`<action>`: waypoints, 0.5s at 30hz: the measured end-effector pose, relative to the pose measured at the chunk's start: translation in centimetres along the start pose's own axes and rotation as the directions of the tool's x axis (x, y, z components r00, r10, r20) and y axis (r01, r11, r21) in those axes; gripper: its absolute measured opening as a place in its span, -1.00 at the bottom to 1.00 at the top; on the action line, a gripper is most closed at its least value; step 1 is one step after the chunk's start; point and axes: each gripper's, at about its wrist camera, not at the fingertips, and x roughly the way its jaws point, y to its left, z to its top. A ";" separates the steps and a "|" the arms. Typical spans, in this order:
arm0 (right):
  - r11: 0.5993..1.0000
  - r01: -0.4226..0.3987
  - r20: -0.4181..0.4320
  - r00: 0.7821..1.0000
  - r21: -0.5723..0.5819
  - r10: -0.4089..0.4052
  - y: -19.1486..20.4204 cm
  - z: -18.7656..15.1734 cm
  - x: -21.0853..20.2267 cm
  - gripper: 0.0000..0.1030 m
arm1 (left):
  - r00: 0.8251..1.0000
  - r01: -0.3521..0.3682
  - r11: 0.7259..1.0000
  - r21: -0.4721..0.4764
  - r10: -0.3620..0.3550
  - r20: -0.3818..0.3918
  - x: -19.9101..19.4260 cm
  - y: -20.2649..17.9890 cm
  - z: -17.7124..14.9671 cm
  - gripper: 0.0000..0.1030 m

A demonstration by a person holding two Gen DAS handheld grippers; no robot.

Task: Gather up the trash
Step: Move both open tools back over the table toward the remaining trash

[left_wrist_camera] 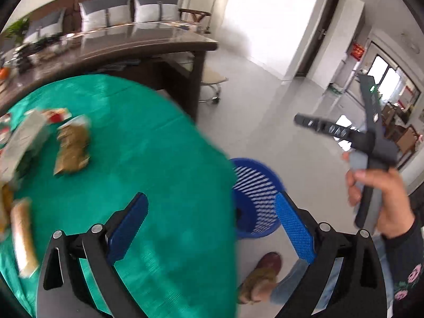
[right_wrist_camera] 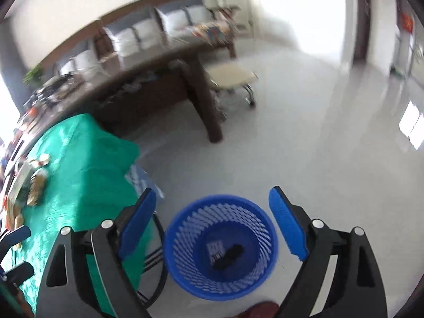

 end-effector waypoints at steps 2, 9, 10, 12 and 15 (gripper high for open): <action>0.997 -0.016 0.033 0.999 -0.073 0.018 3.6 -0.5 -0.8 0.67 | 0.999 -0.044 0.999 -0.019 0.044 -0.004 -2.0 1.9 -1.9 0.85; 0.959 -0.161 0.017 0.985 -0.231 0.169 15.5 -4.7 -2.2 0.68 | 0.984 -0.179 0.978 -0.104 0.180 0.003 -7.7 9.2 -7.4 0.85; 0.952 -0.174 0.010 0.983 -0.252 0.183 16.9 -5.3 -2.2 0.68 | 0.980 -0.195 0.972 -0.132 0.198 0.003 -8.4 10.5 -7.9 0.85; 0.931 -0.207 -0.015 0.977 -0.299 0.212 20.1 -6.4 -2.0 0.68 | 0.974 -0.224 0.958 -0.177 0.228 0.005 -9.2 12.6 -8.6 0.84; 0.906 -0.224 -0.058 0.974 -0.360 0.218 23.3 -7.6 -1.1 0.68 | 0.967 -0.249 0.943 -0.219 0.256 0.004 -10.5 14.6 -9.7 0.84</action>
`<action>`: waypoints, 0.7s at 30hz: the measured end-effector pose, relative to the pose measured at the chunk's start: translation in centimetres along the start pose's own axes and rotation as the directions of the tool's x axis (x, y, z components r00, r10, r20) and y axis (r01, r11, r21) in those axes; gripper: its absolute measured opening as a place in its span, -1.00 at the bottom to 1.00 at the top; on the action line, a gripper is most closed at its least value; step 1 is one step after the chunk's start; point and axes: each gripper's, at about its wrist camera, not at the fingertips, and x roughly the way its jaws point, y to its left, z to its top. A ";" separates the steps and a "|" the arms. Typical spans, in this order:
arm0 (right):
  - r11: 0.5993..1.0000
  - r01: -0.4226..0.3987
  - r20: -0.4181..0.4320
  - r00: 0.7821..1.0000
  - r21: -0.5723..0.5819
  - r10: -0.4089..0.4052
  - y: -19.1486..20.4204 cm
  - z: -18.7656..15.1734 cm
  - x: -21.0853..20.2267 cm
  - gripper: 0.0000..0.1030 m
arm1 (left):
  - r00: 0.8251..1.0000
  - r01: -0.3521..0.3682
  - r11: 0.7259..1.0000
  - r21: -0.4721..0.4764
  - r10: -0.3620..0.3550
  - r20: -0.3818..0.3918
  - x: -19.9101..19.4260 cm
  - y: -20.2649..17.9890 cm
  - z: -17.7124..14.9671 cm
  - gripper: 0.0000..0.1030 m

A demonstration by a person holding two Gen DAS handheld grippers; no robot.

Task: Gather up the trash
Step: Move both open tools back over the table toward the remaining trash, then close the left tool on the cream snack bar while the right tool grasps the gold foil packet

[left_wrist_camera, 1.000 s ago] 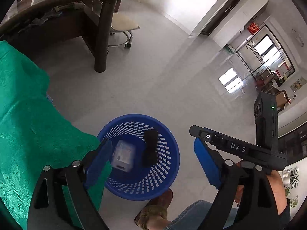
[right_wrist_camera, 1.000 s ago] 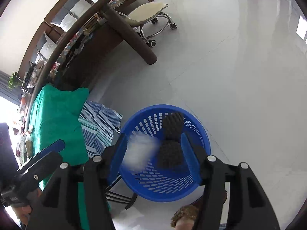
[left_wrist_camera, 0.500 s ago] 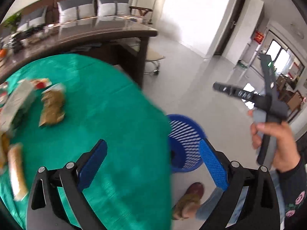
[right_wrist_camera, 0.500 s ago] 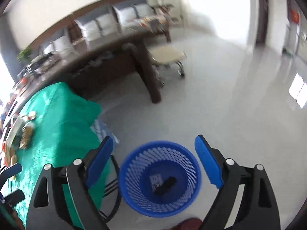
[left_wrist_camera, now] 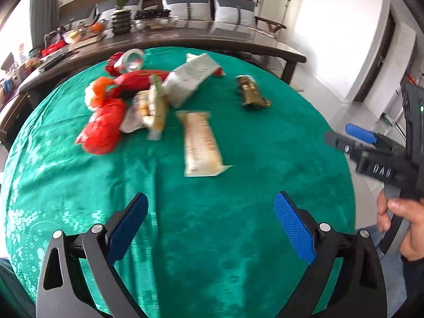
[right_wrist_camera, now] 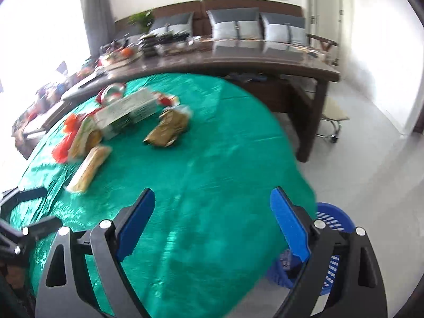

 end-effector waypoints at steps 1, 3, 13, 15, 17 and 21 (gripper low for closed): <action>1.000 0.000 -0.021 1.000 -0.028 -0.001 0.9 0.0 0.9 0.68 | 1.000 -0.003 1.000 -0.006 0.003 -0.001 -0.2 0.5 -0.1 0.84; 0.998 -0.007 -0.053 0.999 -0.060 0.004 1.6 -0.2 2.1 0.68 | 1.000 -0.007 1.000 -0.015 0.007 -0.003 -0.2 1.4 -0.1 0.84; 0.998 0.035 -0.120 0.992 -0.048 -0.040 1.4 -0.9 4.0 0.68 | 1.000 -0.012 1.000 0.025 0.012 -0.018 2.8 1.3 3.3 0.79; 0.998 0.051 -0.112 0.992 -0.036 -0.054 0.6 -0.7 3.7 0.68 | 0.998 -0.023 0.999 0.038 0.025 -0.051 4.1 0.9 4.3 0.60; 0.998 0.062 -0.106 0.992 -0.024 -0.065 0.0 -0.7 3.6 0.68 | 0.997 -0.036 0.998 0.045 0.039 -0.073 5.2 0.8 4.9 0.51; 0.998 0.070 -0.095 0.993 -0.006 -0.070 -0.9 -0.7 3.4 0.68 | 0.994 -0.059 0.997 0.050 0.063 -0.093 6.4 0.5 5.4 0.27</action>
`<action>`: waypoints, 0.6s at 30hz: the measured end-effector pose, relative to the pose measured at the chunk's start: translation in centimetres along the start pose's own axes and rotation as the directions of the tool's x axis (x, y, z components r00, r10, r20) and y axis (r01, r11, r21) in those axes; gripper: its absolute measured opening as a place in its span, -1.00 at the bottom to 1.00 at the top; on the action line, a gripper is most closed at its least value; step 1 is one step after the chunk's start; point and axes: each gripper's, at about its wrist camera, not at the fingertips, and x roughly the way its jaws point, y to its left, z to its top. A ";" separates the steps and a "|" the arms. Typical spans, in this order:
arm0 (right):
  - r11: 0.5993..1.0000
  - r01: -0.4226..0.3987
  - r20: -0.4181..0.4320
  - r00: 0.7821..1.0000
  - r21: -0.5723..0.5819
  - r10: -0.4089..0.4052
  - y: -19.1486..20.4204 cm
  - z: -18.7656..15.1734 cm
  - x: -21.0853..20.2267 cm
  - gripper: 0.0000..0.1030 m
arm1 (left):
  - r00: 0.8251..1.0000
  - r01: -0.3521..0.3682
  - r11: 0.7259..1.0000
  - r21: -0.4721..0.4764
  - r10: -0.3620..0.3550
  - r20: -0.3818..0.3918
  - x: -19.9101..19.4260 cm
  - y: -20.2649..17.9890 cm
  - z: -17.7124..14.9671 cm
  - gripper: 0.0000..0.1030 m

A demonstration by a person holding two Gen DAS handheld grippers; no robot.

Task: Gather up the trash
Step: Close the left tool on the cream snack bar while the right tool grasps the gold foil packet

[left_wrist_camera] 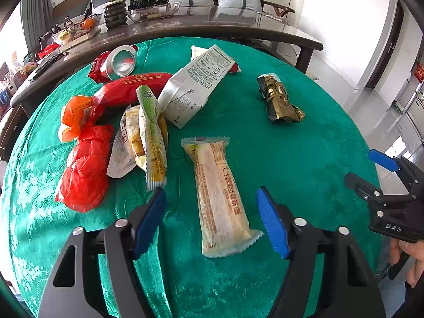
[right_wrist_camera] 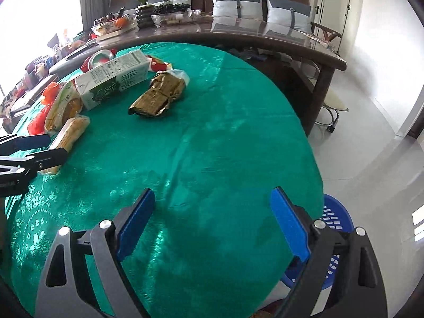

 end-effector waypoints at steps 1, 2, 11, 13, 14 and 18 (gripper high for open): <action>1.000 -0.002 0.004 1.000 0.006 0.002 -0.1 0.1 0.0 0.68 | 1.000 -0.004 1.000 0.002 0.004 -0.004 0.2 -0.1 0.0 0.13; 1.000 -0.004 0.006 1.000 0.010 0.004 -0.2 0.1 0.0 0.68 | 1.000 -0.008 1.000 0.003 0.008 -0.009 0.4 0.0 0.0 0.03; 0.992 -0.106 -0.005 0.994 0.066 0.107 1.0 4.5 1.9 0.68 | 1.000 0.026 0.998 -0.053 -0.025 0.018 -1.1 1.4 -2.2 -0.68; 0.992 -0.119 -0.016 0.993 0.043 0.120 2.2 6.0 3.0 0.68 | 0.999 0.037 0.998 -0.059 -0.036 0.018 -1.6 1.4 -3.3 -0.68; 0.992 -0.123 -0.023 0.992 0.040 0.124 2.9 7.1 3.8 0.68 | 0.999 0.045 0.997 -0.062 -0.043 0.018 -2.0 1.2 -3.8 -0.68; 0.993 -0.113 -0.074 0.991 0.036 0.115 4.8 9.4 7.2 0.67 | 0.998 0.062 0.997 -0.049 -0.062 0.011 -2.7 0.7 -4.8 -0.66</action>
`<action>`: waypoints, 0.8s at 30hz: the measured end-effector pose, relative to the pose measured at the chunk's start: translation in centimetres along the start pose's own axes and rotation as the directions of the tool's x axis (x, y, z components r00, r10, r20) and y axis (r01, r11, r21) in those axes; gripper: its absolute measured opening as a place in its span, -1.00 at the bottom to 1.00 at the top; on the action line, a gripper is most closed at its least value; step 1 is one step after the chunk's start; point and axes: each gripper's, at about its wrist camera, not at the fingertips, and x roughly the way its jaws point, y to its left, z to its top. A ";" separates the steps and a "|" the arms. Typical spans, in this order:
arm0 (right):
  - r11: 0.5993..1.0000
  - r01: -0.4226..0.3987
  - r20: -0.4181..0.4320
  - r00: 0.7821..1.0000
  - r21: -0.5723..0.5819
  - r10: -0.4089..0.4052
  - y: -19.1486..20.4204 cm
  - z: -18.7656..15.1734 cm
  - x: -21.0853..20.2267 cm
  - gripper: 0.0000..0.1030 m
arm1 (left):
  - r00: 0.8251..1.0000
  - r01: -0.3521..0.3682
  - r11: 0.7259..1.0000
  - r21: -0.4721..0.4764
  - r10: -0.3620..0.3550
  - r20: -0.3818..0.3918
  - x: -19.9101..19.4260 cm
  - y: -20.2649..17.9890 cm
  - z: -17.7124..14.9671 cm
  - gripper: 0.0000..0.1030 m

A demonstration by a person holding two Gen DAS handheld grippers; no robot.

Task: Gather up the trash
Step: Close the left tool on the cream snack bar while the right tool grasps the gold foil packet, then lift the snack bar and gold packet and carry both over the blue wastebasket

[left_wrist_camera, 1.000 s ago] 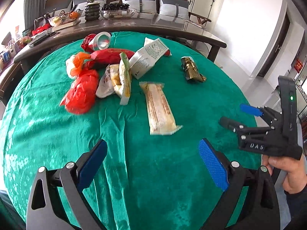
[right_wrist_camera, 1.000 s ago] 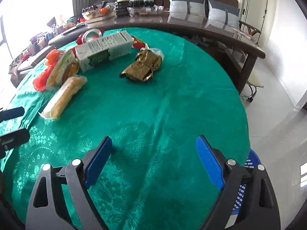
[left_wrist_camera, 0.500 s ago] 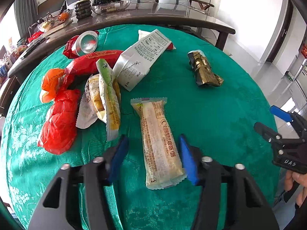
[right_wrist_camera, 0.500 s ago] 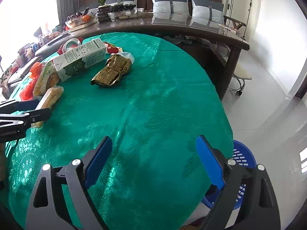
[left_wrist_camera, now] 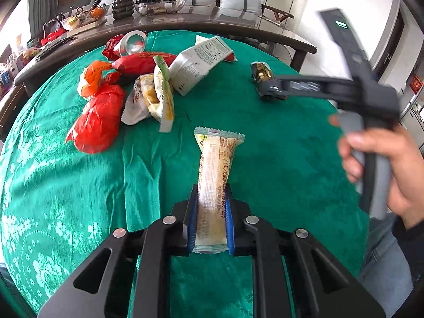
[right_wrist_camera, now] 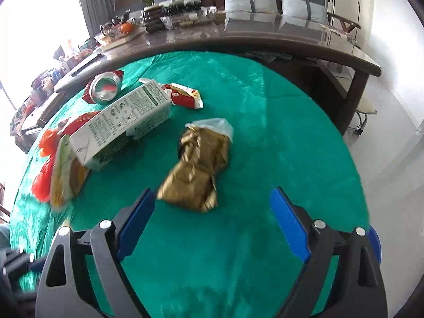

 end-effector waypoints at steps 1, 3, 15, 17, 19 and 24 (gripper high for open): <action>1.000 0.004 -0.009 1.000 -0.004 -0.004 0.2 0.2 0.5 0.67 | 1.000 -0.002 1.000 0.003 0.002 -0.001 0.0 -0.1 -0.1 -0.65; 1.000 0.024 -0.012 1.000 -0.019 -0.025 0.9 0.2 1.3 0.45 | 1.000 -0.008 1.000 0.008 0.008 0.001 0.1 -0.2 -0.3 -0.49; 0.966 -0.154 -0.022 0.988 -0.208 0.153 3.3 -6.2 -3.7 -0.12 | 1.000 -0.015 1.000 0.007 0.015 0.010 0.6 0.5 0.4 0.33; 0.961 -0.143 -0.032 0.990 -0.237 0.139 3.6 -6.9 -4.0 -0.09 | 1.000 -0.020 1.000 0.021 0.020 0.012 0.7 0.4 0.6 0.33; 0.960 -0.115 -0.017 0.993 -0.255 0.114 3.4 -7.4 -4.2 -0.06 | 1.000 -0.025 0.999 0.040 0.024 0.014 0.9 0.3 0.9 0.27; 0.972 -0.115 -0.007 0.993 -0.206 0.117 1.8 -8.0 -4.6 0.20 | 1.000 -0.029 0.997 0.070 0.029 0.003 1.1 -0.3 1.0 -0.59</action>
